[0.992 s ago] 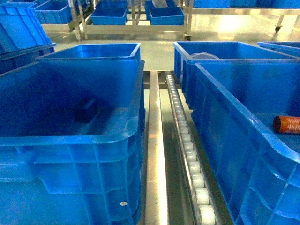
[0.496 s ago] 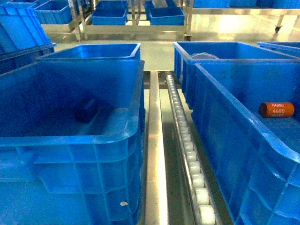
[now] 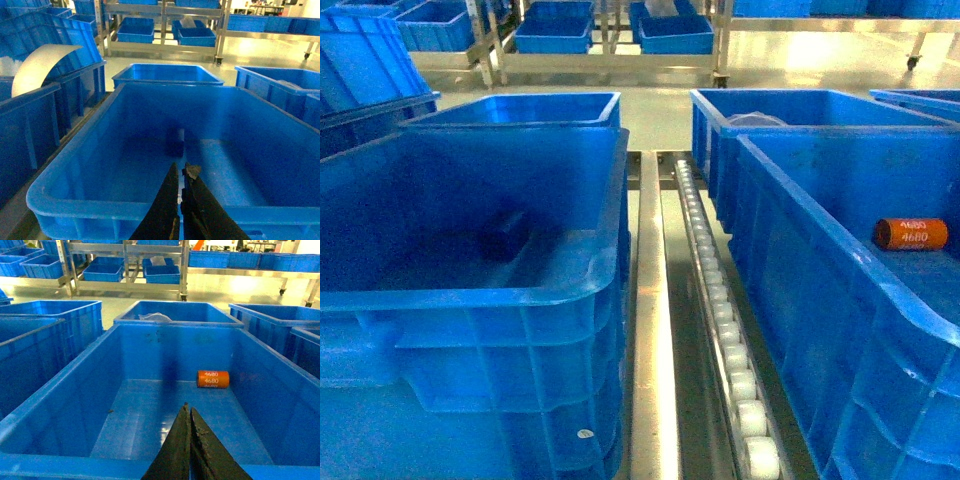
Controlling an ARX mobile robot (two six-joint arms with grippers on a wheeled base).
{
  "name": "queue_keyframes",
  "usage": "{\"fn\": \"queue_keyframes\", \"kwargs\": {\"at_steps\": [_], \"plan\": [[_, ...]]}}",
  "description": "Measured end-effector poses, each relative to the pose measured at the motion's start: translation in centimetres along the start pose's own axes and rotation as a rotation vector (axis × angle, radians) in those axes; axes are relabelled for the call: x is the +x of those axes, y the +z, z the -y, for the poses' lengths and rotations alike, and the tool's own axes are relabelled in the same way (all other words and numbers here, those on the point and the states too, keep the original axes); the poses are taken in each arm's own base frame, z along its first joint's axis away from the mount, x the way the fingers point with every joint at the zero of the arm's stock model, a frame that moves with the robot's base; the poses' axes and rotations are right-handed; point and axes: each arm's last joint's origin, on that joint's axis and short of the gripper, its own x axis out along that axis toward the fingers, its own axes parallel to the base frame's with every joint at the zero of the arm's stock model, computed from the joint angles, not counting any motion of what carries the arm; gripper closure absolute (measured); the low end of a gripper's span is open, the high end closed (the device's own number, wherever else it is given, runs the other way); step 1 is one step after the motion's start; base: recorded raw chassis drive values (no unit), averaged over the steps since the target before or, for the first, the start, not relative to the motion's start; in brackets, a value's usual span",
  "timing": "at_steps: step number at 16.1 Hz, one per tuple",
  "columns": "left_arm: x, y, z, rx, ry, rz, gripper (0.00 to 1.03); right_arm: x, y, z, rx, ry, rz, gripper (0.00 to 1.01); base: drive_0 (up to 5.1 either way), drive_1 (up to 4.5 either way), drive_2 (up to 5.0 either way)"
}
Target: Sort blue parts and orange caps into right shelf containers
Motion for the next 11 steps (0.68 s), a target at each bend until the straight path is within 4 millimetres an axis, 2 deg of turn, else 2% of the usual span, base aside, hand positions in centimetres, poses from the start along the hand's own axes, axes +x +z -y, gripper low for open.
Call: {"fn": "queue_keyframes", "kwargs": {"at_steps": [11], "plan": [[-2.3,0.5,0.0,0.0,0.0,0.017,1.01,-2.1,0.4,0.0,0.0,0.0,0.017,1.0,0.0,0.0,0.0]]}}
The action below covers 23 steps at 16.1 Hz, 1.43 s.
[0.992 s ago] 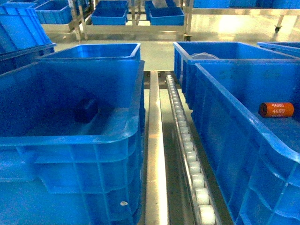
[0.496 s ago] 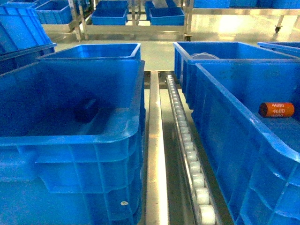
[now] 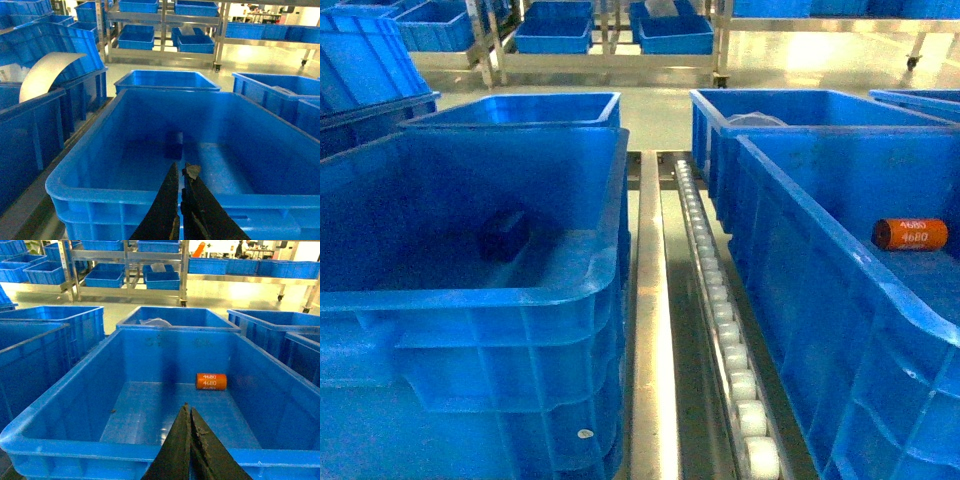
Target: Sort blue parts and orange caps into right shelf containers
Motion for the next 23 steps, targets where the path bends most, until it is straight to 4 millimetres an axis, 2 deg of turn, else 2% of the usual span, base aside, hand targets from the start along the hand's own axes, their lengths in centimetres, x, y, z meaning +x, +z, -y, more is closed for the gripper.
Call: {"fn": "queue_keyframes", "kwargs": {"at_steps": [6,8,9,10,11,17,23], "plan": [[-0.6,-0.1,0.0,0.0,0.0,-0.002,1.01,-0.6,0.0,0.0,0.0,0.0,0.0,1.0,0.0,0.0,0.0],[-0.8,-0.1,0.0,0.0,0.001,-0.001,1.01,-1.3,-0.7,0.0,0.0,0.003,-0.051,1.0,0.0,0.0,0.0],[-0.9,-0.1,0.0,0.0,0.0,-0.01,1.01,-1.6,-0.3,0.0,0.0,0.0,0.0,1.0,0.0,0.0,0.0],[-1.6,-0.7,0.0,0.001,-0.003,-0.051,1.01,-1.6,-0.2,0.0,0.0,0.0,0.001,1.0,0.0,0.0,0.0],[-1.8,-0.3,0.0,0.001,0.002,-0.006,1.01,-1.6,-0.4,0.0,0.001,0.001,-0.016,1.0,0.0,0.0,0.0],[-1.8,-0.4,0.0,0.003,-0.001,-0.016,1.01,-1.6,-0.3,0.0,0.002,0.0,-0.009,0.99,0.0,0.0,0.0],[-1.8,-0.4,0.0,0.004,0.0,-0.016,0.4,-1.6,-0.3,0.0,0.003,0.0,-0.009,0.38,0.0,0.0,0.0]]}}
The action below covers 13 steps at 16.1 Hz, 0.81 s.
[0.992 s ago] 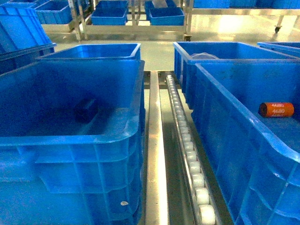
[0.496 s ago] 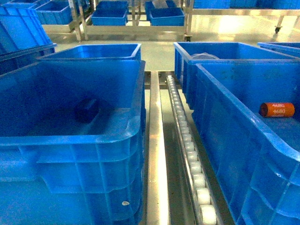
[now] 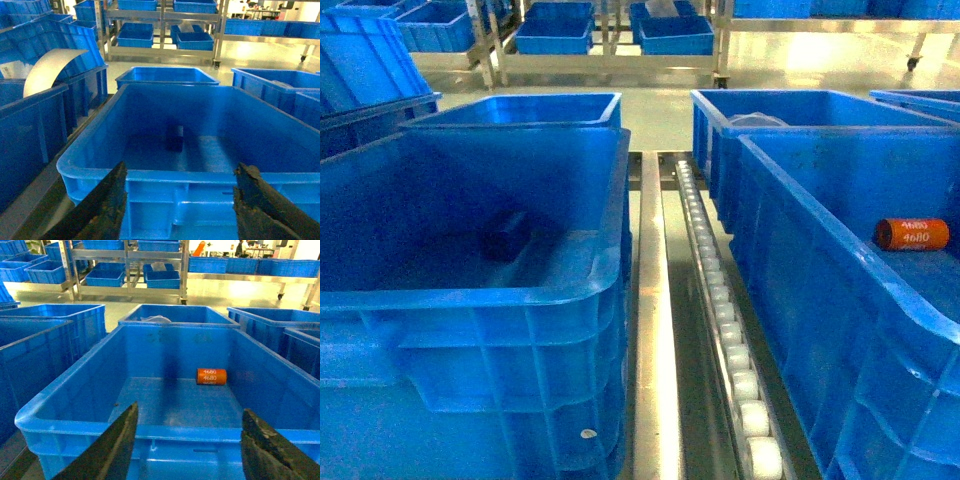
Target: Sort blue parts and orange caps into right shelf containers
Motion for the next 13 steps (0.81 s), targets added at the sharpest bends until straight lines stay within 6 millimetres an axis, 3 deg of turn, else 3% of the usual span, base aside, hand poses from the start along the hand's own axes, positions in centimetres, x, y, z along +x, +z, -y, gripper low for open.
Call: {"fn": "queue_keyframes", "kwargs": {"at_steps": [4,13], "plan": [[0.0,0.0,0.0,0.001,0.0,0.0,0.03,0.0,0.0,0.0,0.0,0.0,0.0,0.01,0.0,0.0,0.0],[0.0,0.0,0.0,0.001,0.0,0.0,0.05,0.0,0.0,0.0,0.0,0.0,0.0,0.03,0.0,0.0,0.0]]}}
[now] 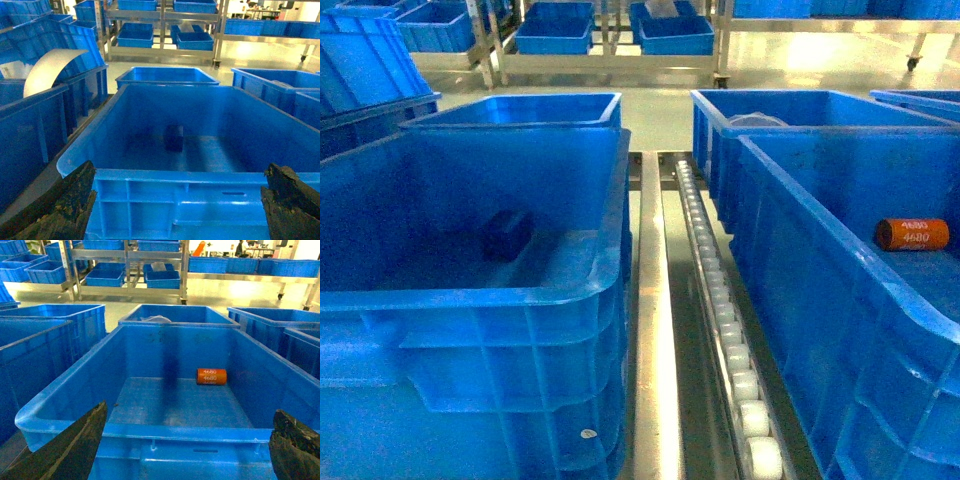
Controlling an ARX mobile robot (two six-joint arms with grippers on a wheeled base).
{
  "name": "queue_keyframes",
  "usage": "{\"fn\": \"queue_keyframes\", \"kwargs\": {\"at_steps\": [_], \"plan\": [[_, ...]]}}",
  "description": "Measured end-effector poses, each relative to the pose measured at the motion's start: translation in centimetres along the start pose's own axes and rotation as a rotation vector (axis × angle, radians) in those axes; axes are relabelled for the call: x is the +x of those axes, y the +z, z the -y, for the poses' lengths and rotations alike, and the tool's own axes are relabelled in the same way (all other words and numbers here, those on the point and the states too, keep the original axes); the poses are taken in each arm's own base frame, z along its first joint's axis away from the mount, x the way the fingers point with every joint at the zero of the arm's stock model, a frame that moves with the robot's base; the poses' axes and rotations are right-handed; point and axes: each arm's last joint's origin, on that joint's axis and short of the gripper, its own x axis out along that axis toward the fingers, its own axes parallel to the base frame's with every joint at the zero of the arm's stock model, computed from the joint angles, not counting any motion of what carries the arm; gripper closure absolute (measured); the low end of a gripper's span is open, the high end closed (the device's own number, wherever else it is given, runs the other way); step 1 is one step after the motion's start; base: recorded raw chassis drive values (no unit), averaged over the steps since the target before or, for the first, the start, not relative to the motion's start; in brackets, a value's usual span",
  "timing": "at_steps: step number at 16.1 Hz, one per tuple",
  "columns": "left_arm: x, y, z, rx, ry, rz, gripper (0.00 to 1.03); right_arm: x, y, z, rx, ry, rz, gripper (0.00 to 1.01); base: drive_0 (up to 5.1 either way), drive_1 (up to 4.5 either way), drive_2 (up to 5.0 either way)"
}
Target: Sort blue parts and orange caps into right shelf containers
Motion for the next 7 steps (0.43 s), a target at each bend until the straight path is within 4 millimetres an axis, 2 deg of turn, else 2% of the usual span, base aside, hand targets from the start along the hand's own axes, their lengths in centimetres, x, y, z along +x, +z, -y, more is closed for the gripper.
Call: {"fn": "queue_keyframes", "kwargs": {"at_steps": [7], "plan": [[0.0,0.0,0.0,0.0,0.0,0.0,0.05,0.0,0.0,0.0,0.0,0.0,0.0,0.03,0.0,0.0,0.0]]}}
